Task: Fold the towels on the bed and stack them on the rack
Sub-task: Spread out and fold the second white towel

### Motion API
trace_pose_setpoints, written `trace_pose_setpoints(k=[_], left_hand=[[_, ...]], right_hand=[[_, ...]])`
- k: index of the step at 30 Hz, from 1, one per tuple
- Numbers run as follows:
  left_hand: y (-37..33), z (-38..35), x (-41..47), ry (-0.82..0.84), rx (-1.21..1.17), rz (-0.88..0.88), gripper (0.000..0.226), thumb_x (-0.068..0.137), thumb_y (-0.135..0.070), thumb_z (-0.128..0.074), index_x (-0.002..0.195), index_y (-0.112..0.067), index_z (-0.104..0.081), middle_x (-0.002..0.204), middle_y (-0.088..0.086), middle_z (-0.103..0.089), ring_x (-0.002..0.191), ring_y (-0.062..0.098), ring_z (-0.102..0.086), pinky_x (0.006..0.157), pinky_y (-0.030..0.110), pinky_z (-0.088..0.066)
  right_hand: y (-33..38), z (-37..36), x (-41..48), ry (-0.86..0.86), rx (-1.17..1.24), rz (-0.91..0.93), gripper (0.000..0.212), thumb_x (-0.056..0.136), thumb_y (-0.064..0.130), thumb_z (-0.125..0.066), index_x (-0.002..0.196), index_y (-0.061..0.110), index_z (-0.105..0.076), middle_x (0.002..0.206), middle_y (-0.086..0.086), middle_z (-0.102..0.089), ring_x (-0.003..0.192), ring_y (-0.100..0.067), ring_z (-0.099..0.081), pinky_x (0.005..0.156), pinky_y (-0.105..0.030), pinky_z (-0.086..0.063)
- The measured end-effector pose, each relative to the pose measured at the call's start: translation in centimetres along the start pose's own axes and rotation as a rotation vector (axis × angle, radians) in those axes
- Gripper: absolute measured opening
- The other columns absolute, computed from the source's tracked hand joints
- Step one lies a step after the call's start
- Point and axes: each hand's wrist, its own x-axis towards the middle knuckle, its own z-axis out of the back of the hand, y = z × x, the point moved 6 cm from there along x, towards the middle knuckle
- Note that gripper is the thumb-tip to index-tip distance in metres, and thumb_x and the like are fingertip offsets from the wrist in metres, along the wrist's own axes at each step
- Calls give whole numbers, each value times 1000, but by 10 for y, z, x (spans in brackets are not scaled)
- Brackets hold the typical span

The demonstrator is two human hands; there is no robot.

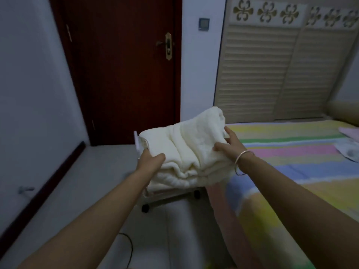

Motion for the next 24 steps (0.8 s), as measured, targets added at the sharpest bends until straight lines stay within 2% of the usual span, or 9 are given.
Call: trace_pose_setpoints(k=[4, 6, 8, 11, 13, 16, 20, 22, 24], left_hand=[[9, -4, 78, -53, 24, -11, 94, 58, -40, -58, 145, -13, -34, 135, 12, -53, 118, 30, -53, 99, 41, -47], [10, -2, 126, -105, 39, -25, 94, 69, -39, -65, 149, -13, -26, 143, 13, -47, 126, 34, -48, 104, 42, -42], [11, 0, 169, -177, 82, -57, 89, 85, -27, -67, 153, -15, -12, 151, 12, -36, 132, 36, -41, 108, 40, -37], [24, -6, 231, -241, 168, -135, 86, 92, -18, -60, 154, -23, 0, 154, 11, -29, 131, 36, -42, 100, 36, -37], [31, -13, 262, -239, 218, -183, 80, 94, -16, -56, 153, -29, -4, 152, 12, -31, 126, 36, -45, 88, 32, -39], [59, -37, 309, -173, 298, -226, 61, 95, -15, -53, 148, -30, -27, 150, 11, -35, 126, 31, -44, 92, 29, -39], [117, -68, 338, -112, 434, -102, 55, 94, -19, -49, 145, -32, -32, 136, 13, -49, 111, 29, -52, 87, 29, -42], [145, -64, 345, -98, 532, 39, 58, 92, -24, -47, 146, -35, -30, 139, 15, -47, 119, 34, -50, 99, 38, -43], [162, -59, 351, -96, 591, 95, 57, 91, -25, -47, 145, -36, -33, 146, 12, -42, 128, 35, -45, 107, 41, -39]], right_hand=[[4, -35, 86, 78, -59, 45, 91, 75, 13, -67, 149, 32, -19, 139, -11, -44, 114, -31, -52, 85, -34, -44], [6, -55, 141, 70, -86, 80, 80, 80, 10, -64, 147, 29, -24, 137, -12, -45, 108, -30, -53, 82, -33, -45], [6, -75, 192, 44, -79, 98, 67, 83, 8, -61, 142, 24, -33, 130, -12, -50, 98, -28, -55, 77, -32, -46], [-11, -104, 259, 6, -87, 111, 54, 84, 8, -60, 133, 18, -39, 124, -13, -54, 95, -28, -56, 77, -33, -48], [-30, -117, 291, -20, -133, 119, 50, 86, 8, -59, 132, 15, -40, 124, -13, -53, 96, -27, -54, 77, -31, -44], [-81, -134, 336, -38, -185, 93, 49, 87, 3, -57, 132, 10, -41, 125, -17, -53, 95, -26, -52, 77, -30, -42], [-145, -150, 371, 43, -434, 64, 52, 84, 1, -59, 134, 4, -45, 126, -18, -54, 107, -27, -52, 80, -26, -36], [-160, -158, 372, 69, -509, 45, 53, 86, 15, -58, 135, -1, -46, 132, -18, -53, 115, -27, -51, 83, -26, -34], [-175, -166, 369, 103, -569, 16, 80, 80, 43, -48, 148, 6, -27, 146, -13, -39, 128, -30, -44, 96, -26, -34]])
